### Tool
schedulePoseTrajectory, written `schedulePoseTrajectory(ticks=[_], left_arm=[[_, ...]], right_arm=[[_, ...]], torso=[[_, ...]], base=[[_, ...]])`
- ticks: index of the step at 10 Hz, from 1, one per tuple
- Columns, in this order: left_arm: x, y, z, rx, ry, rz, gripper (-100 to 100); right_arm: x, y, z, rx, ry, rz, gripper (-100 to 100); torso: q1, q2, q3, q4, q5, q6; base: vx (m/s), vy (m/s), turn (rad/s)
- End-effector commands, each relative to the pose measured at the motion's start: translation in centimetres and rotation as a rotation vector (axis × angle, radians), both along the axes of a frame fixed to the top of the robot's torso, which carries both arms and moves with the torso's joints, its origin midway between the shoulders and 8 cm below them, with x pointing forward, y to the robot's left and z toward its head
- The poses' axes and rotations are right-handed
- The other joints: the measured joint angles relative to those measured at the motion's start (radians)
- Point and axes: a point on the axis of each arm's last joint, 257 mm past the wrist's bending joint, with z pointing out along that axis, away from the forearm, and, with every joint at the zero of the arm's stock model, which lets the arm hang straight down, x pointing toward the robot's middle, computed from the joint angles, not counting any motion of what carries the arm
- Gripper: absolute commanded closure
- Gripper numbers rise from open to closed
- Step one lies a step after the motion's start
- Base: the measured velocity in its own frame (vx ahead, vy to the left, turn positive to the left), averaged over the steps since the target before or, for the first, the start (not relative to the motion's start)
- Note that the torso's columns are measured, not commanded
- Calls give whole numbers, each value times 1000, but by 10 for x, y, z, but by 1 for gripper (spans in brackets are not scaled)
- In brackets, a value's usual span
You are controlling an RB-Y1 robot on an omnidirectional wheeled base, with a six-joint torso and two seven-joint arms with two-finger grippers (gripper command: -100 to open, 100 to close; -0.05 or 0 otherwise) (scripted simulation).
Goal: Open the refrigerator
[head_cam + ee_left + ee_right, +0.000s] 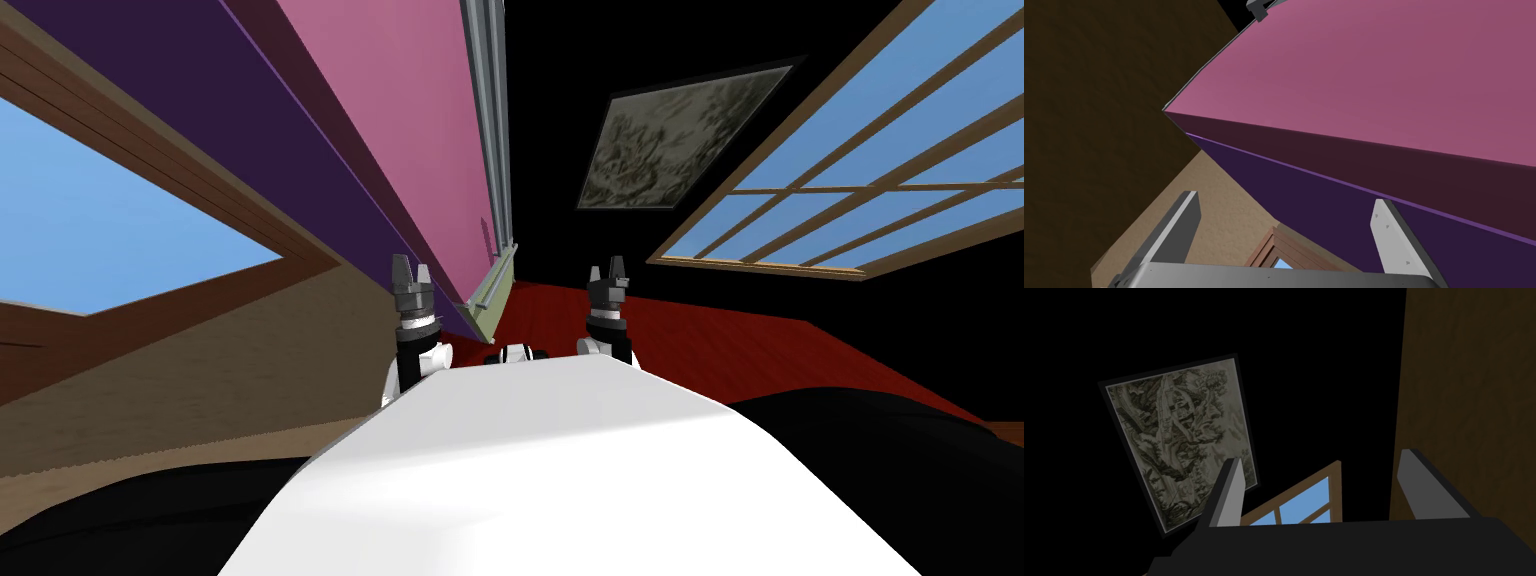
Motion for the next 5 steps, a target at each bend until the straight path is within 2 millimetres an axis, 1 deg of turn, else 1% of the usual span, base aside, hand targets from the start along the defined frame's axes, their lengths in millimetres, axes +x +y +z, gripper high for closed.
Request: schedulePoseTrajectory(ticks=[1,5], left_arm=[[8,-6,-4,38,26,-32,-100],[27,-13,-9,82,77,-79,-100]], right_arm=[[0,0,0,0,0,0,0],[0,0,0,0,0,0,0]], torso=[[0,2,-5,3,0,0],[1,4,-5,4,0,0]], base=[[46,-45,18],[70,-57,33]])
